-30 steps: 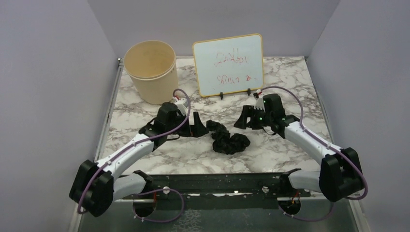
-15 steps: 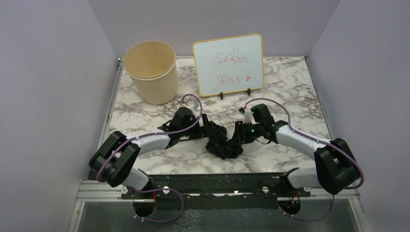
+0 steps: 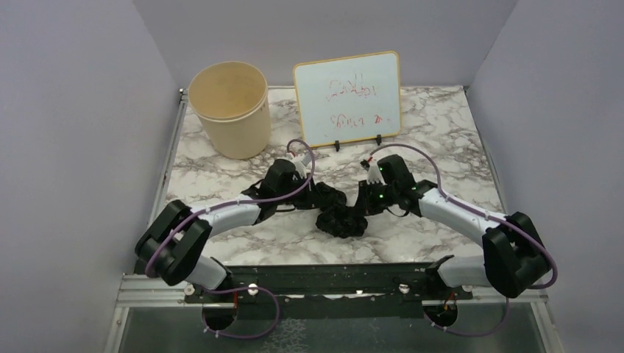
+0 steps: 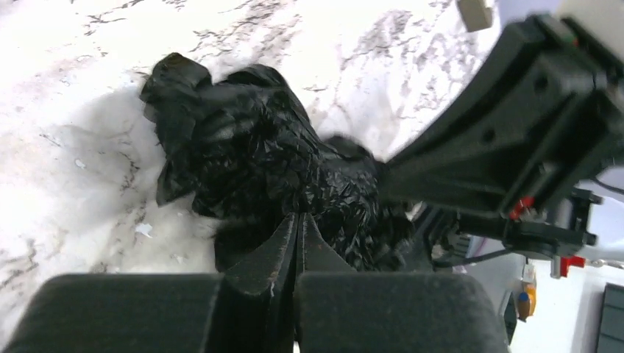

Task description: Put the trash bags into the trash bin

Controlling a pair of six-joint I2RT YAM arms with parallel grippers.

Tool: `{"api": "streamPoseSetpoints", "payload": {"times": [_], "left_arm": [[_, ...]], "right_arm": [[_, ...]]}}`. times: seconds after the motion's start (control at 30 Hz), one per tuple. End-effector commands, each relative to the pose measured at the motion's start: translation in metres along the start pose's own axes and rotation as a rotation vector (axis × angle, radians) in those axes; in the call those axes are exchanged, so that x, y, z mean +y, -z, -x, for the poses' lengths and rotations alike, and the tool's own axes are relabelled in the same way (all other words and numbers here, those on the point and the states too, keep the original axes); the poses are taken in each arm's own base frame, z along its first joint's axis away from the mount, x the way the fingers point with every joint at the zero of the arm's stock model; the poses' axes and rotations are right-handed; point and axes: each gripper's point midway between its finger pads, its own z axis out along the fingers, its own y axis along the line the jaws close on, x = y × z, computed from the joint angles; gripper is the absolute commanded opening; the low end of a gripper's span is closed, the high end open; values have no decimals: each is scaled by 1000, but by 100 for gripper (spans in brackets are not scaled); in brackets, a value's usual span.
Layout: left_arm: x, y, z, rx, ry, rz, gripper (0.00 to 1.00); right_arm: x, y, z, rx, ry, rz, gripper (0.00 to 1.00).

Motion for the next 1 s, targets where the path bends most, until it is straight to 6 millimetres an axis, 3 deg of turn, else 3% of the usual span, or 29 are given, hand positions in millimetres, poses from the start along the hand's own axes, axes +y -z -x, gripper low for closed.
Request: {"api": "streamPoseSetpoints", "payload": {"times": [0.0,0.17,0.23,0.33,0.37,0.4,0.43,0.5,0.63,0.7,0.8,0.87,0.97], "left_arm": [[-25,28,17,-94,-129,-46,0],[-40,58,36,-213,-190,-40,0],[-45,63,39,-222,-205,-48,0],[-45,66,35,-203,-214,-45,0],[-39,66,33,-201,-204,-17,24],[-31,66,32,-199,-184,20,63],[-25,65,31,-202,-161,42,83],[-26,62,30,-213,-130,21,98],[-48,51,36,-215,-96,-92,99],[-46,42,37,-187,-100,-83,99],[-41,27,31,-120,-118,-85,98],[-33,16,18,-29,-156,-81,91],[-13,5,3,88,-176,-12,52]], "right_arm": [[-23,24,54,-138,63,-260,11],[1,29,75,-208,74,-176,12],[3,31,79,-255,74,-163,11],[-4,43,88,-319,98,-226,2],[-8,50,92,-342,107,-260,2],[-3,55,96,-362,143,-252,2],[3,55,97,-368,183,-217,2],[18,51,93,-333,216,-133,1],[37,30,68,-223,235,11,0],[37,23,55,-192,261,31,1],[39,19,52,-194,262,32,0],[41,19,52,-206,259,44,0],[34,13,51,-203,231,23,0]]}}
